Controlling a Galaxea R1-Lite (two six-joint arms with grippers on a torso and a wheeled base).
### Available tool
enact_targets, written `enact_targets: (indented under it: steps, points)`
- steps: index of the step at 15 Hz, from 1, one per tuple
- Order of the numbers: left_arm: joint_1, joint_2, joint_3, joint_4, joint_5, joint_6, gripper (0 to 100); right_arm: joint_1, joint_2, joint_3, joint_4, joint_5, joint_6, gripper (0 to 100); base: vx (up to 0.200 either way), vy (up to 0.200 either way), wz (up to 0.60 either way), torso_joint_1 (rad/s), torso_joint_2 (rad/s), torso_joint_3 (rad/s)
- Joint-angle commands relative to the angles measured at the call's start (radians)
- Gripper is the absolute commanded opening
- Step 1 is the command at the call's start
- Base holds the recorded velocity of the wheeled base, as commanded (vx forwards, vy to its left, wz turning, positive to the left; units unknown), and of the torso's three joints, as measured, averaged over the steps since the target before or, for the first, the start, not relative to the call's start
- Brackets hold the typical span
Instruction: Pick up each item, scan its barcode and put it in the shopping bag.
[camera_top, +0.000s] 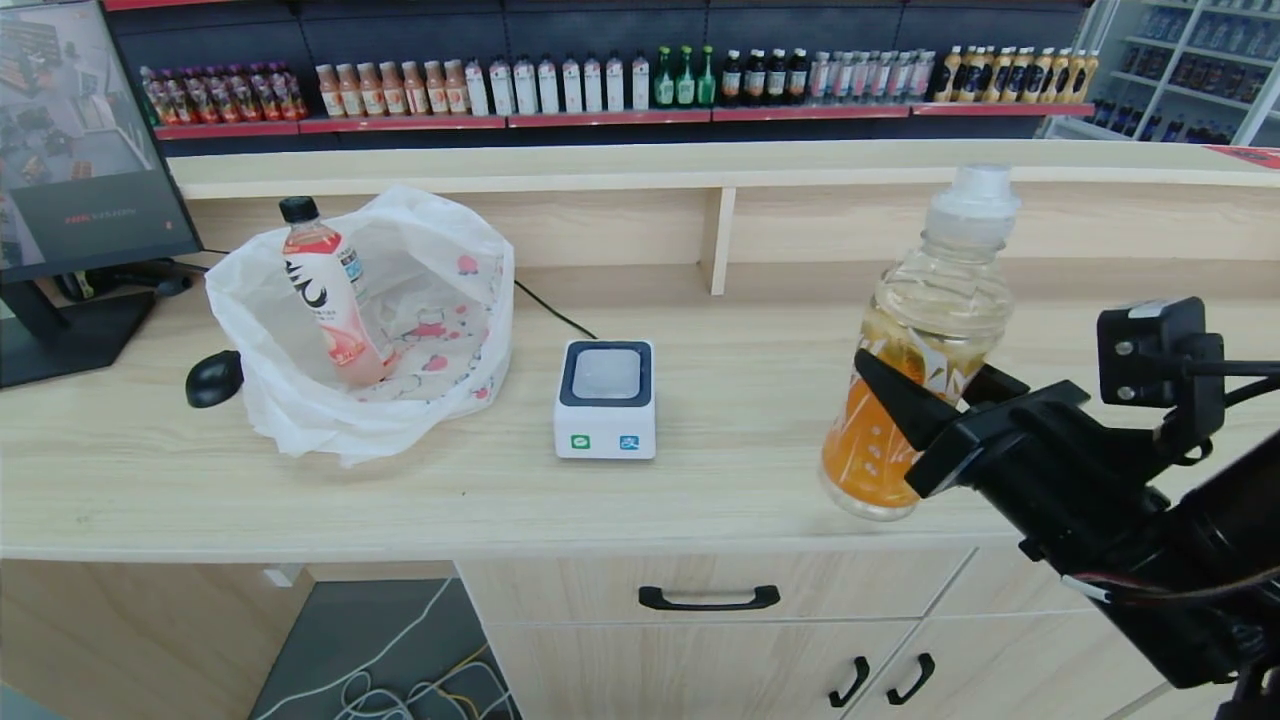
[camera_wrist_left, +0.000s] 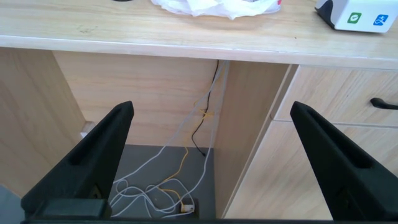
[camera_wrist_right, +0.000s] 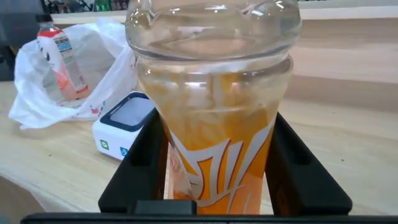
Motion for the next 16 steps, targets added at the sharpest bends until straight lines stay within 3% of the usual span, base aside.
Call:
enact_targets:
  steps: [1,8,16]
  points:
    - [0.0,0.0,0.0,0.0,0.0,0.0,100,-0.045,0.018,-0.053,-0.003,-0.011,-0.006,0,0.0,0.0,0.0,0.0,0.0,0.0]
    - [0.0,0.0,0.0,0.0,0.0,-0.001,100,-0.086,0.025,-0.102,-0.003,-0.008,-0.001,0,0.0,0.0,0.0,0.0,0.0,0.0]
    - [0.001,0.0,0.0,0.0,0.0,-0.003,100,-0.088,-0.008,-0.09,-0.003,-0.008,0.004,0,0.0,0.2,0.0,0.004,0.0,0.001]
